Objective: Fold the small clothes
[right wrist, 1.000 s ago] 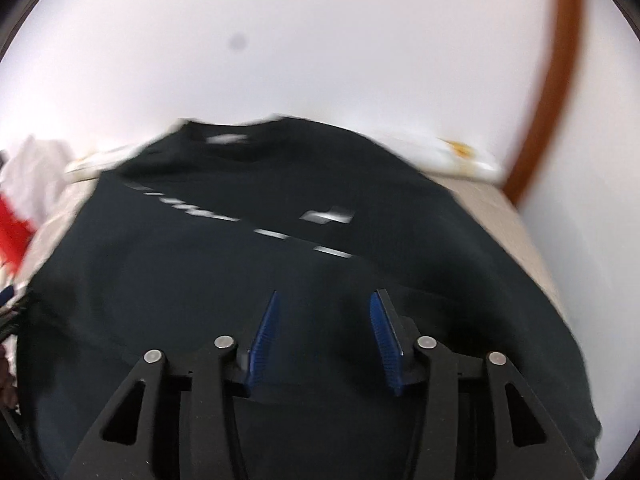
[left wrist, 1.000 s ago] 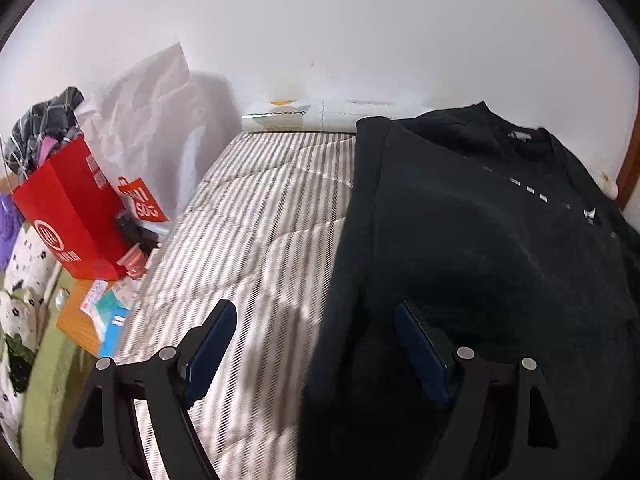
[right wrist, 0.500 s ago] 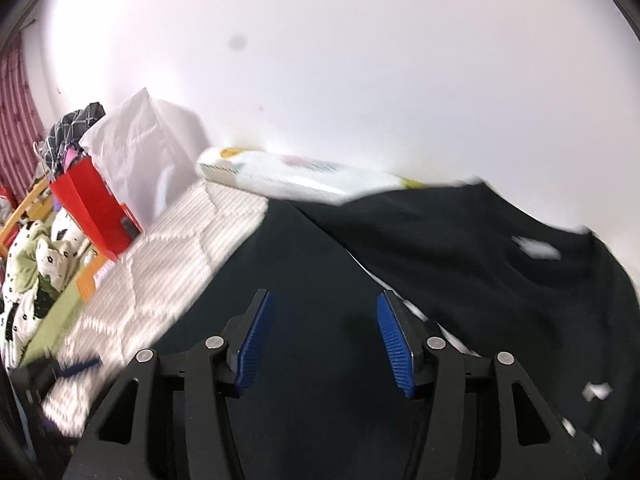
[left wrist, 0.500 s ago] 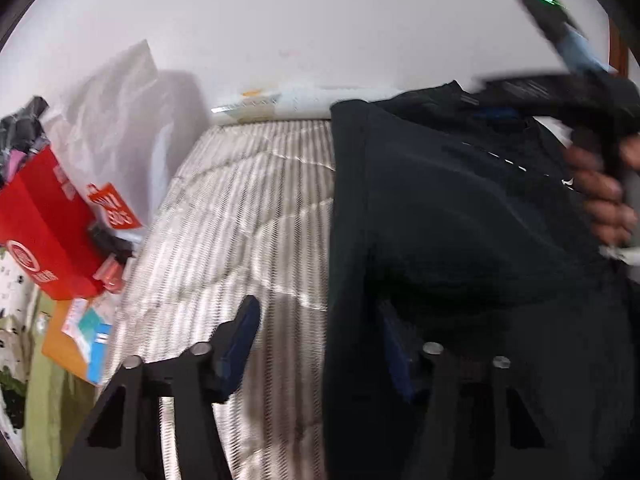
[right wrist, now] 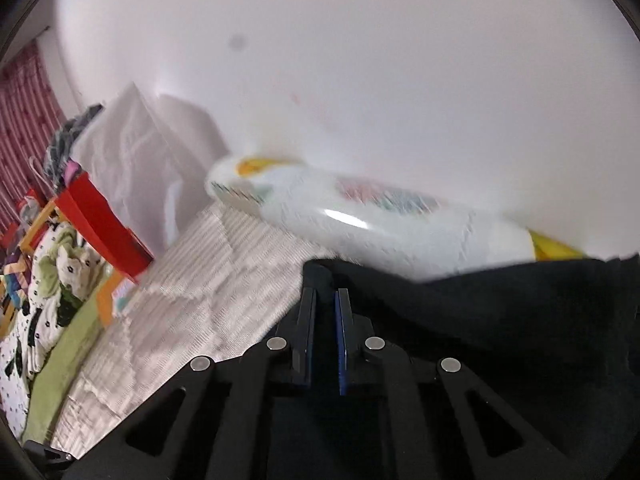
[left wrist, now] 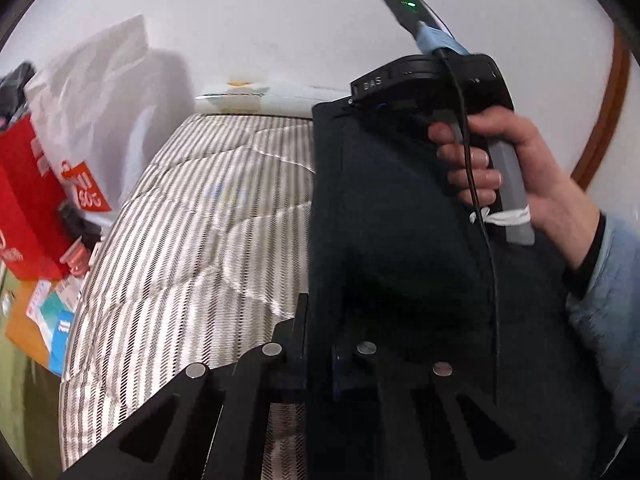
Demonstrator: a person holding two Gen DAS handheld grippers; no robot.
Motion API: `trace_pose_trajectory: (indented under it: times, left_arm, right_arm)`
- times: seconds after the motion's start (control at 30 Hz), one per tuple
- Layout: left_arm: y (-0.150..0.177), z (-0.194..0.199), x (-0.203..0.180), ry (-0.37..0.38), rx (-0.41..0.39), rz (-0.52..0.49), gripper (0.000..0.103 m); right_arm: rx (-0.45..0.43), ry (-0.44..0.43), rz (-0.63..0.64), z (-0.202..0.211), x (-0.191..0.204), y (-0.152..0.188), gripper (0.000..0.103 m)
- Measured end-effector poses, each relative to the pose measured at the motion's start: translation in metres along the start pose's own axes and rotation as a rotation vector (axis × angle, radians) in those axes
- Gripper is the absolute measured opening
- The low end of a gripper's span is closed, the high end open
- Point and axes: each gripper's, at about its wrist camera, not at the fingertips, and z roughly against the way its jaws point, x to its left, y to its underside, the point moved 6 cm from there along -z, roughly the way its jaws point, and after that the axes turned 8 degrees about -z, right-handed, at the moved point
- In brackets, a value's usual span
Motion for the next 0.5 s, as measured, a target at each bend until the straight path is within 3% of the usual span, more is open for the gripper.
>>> trace_pose_trajectory:
  times: [0.1,0.33,0.5]
  left_arm:
    - [0.0,0.002,0.007,-0.02,-0.002,0.029,0.008]
    - [0.005,-0.003,0.014,-0.012,0.034,0.067,0.009]
    - [0.006,-0.003,0.015,-0.021,0.041,0.071,0.018]
  right_arm:
    - [-0.005,-0.017,-0.005,-0.01,0.01,-0.005,0.008]
    - [0.019,0.059,-0.004,-0.041,0.018,0.0,0.01]
    - [-0.011,0.005,-0.042,0.004,0.017,0.007,0.038]
